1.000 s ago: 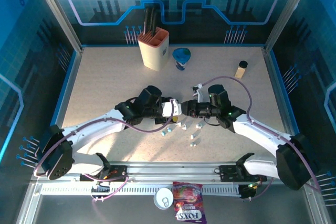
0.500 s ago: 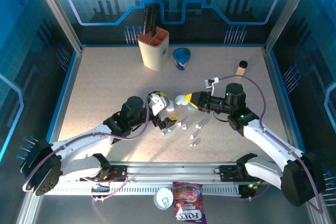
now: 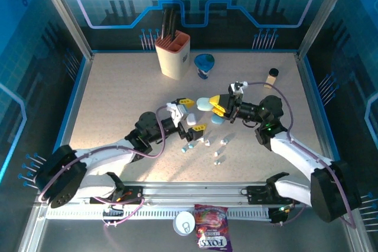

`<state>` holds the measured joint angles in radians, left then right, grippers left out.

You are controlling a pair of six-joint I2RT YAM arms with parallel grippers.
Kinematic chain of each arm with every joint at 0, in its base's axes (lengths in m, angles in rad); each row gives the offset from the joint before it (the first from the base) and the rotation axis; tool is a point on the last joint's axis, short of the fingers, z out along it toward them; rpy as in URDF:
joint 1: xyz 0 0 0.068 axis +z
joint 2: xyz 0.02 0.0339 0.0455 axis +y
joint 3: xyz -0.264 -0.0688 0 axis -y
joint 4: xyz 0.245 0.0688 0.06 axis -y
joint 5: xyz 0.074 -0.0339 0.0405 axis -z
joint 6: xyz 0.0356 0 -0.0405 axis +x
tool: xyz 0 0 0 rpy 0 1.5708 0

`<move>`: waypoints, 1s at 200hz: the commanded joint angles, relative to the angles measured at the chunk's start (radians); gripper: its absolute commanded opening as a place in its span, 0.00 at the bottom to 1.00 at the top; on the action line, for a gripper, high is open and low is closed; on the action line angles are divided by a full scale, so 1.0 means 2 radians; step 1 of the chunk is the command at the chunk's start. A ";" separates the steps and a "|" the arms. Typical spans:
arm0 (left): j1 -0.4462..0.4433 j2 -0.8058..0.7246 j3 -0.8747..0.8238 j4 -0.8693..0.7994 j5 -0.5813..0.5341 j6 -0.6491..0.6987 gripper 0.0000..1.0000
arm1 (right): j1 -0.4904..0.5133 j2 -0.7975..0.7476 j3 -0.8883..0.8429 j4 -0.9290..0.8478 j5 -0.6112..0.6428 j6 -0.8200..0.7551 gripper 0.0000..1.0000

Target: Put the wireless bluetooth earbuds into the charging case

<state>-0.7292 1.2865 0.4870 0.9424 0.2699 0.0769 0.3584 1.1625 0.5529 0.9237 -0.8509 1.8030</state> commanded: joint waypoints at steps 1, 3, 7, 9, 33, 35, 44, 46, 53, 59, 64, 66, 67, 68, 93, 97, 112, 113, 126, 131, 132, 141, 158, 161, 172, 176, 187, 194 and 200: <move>0.003 0.024 0.020 0.109 0.058 -0.007 0.95 | -0.006 0.017 -0.002 0.114 -0.026 0.078 0.15; 0.003 0.026 0.021 0.111 0.060 -0.008 0.95 | -0.006 0.019 -0.001 0.117 -0.027 0.081 0.15; 0.003 0.028 0.024 0.114 0.064 -0.010 0.94 | -0.006 0.022 0.000 0.124 -0.028 0.087 0.15; 0.003 0.029 0.025 0.115 0.066 -0.011 0.94 | -0.006 0.024 0.000 0.128 -0.029 0.089 0.15; 0.004 0.036 0.035 0.113 0.072 -0.013 0.91 | -0.005 0.034 0.008 0.151 -0.041 0.105 0.15; 0.004 0.037 0.036 0.113 0.072 -0.014 0.90 | -0.006 0.034 0.008 0.150 -0.042 0.105 0.15; 0.004 0.040 0.037 0.117 0.071 -0.016 0.87 | -0.006 0.035 0.007 0.149 -0.045 0.105 0.15; 0.004 0.040 0.037 0.118 0.070 -0.017 0.87 | -0.006 0.036 0.007 0.149 -0.045 0.106 0.15; 0.004 0.043 0.038 0.122 0.071 -0.020 0.86 | -0.008 0.037 0.007 0.150 -0.046 0.107 0.15; 0.005 0.045 0.039 0.127 0.073 -0.023 0.84 | -0.010 0.039 0.006 0.155 -0.048 0.111 0.15; 0.006 0.046 0.040 0.131 0.074 -0.026 0.82 | -0.013 0.041 0.004 0.161 -0.049 0.116 0.14; 0.006 0.047 0.040 0.132 0.074 -0.027 0.82 | -0.014 0.042 0.004 0.163 -0.049 0.119 0.14; 0.006 0.047 0.040 0.133 0.074 -0.028 0.81 | -0.014 0.043 0.004 0.165 -0.050 0.119 0.14; 0.006 0.047 0.041 0.134 0.074 -0.028 0.81 | -0.015 0.043 0.004 0.166 -0.051 0.120 0.14; 0.010 0.056 0.043 0.163 0.078 -0.052 0.77 | -0.023 0.053 0.008 0.185 -0.059 0.136 0.14; 0.011 0.057 0.045 0.165 0.077 -0.058 0.76 | -0.023 0.054 0.009 0.186 -0.061 0.136 0.14; 0.015 0.061 0.052 0.161 0.077 -0.083 0.75 | -0.026 0.056 0.010 0.187 -0.066 0.135 0.14; 0.015 0.061 0.053 0.161 0.077 -0.084 0.75 | -0.026 0.057 0.010 0.187 -0.066 0.135 0.14; 0.016 0.064 0.059 0.151 0.081 -0.093 0.72 | -0.031 0.058 0.008 0.186 -0.066 0.135 0.14; 0.016 0.065 0.061 0.148 0.083 -0.095 0.72 | -0.031 0.058 0.007 0.185 -0.065 0.136 0.14; 0.016 0.065 0.061 0.148 0.083 -0.095 0.71 | -0.031 0.058 0.007 0.186 -0.065 0.136 0.14; 0.016 0.066 0.060 0.149 0.083 -0.097 0.70 | -0.031 0.059 0.008 0.186 -0.067 0.135 0.14; 0.016 0.066 0.057 0.158 0.078 -0.100 0.68 | -0.032 0.061 0.010 0.185 -0.068 0.133 0.14; 0.016 0.066 0.057 0.159 0.078 -0.101 0.68 | -0.032 0.061 0.011 0.185 -0.068 0.133 0.14; 0.017 0.067 0.057 0.163 0.078 -0.104 0.66 | -0.031 0.061 0.012 0.180 -0.070 0.130 0.14; 0.017 0.067 0.058 0.164 0.080 -0.105 0.66 | -0.032 0.061 0.013 0.177 -0.071 0.128 0.14; 0.018 0.068 0.061 0.164 0.085 -0.108 0.64 | -0.032 0.062 0.013 0.172 -0.072 0.125 0.14; 0.018 0.070 0.063 0.163 0.092 -0.109 0.63 | -0.032 0.063 0.013 0.171 -0.072 0.123 0.14; 0.019 0.072 0.066 0.162 0.099 -0.109 0.62 | -0.032 0.065 0.013 0.173 -0.071 0.123 0.14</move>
<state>-0.7021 1.4101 0.5812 1.2186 0.4137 -0.1146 0.3061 1.2835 0.5533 1.2461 -0.9787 2.0647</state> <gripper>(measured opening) 0.634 0.247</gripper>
